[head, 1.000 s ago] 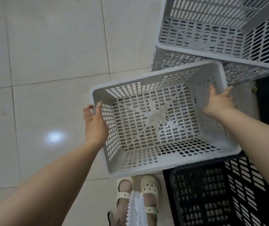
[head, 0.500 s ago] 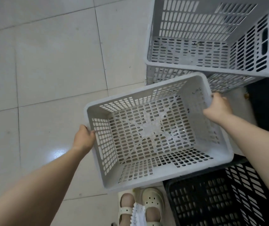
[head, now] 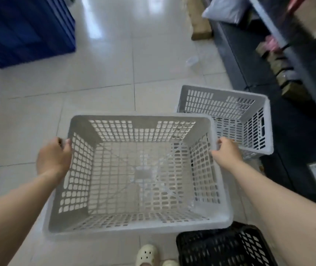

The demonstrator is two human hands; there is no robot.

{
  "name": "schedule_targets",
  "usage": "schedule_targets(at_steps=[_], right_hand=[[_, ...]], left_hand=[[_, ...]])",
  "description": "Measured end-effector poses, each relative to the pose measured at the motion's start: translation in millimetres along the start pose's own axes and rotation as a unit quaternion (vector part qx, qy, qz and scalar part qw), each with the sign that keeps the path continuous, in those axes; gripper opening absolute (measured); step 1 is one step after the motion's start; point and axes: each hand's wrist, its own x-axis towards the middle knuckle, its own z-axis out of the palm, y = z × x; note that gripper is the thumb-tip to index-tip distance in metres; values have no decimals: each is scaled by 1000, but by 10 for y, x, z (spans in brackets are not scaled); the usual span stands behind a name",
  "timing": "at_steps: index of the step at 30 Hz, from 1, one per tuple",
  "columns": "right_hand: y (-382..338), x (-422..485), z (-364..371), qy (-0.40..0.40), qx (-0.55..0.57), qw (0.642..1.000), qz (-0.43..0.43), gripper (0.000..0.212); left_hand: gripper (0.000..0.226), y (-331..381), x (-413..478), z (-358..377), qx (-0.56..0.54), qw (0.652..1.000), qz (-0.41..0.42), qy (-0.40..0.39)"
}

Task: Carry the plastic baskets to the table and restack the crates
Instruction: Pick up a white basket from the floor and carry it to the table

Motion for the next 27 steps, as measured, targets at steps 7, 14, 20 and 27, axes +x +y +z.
schedule_targets(at_steps=[7,14,20,27], right_hand=[[-1290,-807,-1981,72,41,995,-57,10],[-2550,-2014,-4186,230,25,960,-158,5],[-3215,-3110,-5370,365,109,905,-193,11],[-3561,-4298,-6092,468,150,853,-175,11]], left_hand=[[40,602,92,-2390,-97,993,38,54],[32,1252,13,-4708,-191,977,73,61],[34,1618,-166,-6375,-253,949,144,120],[59,1810,-194,-7674,-240,935,235,111]])
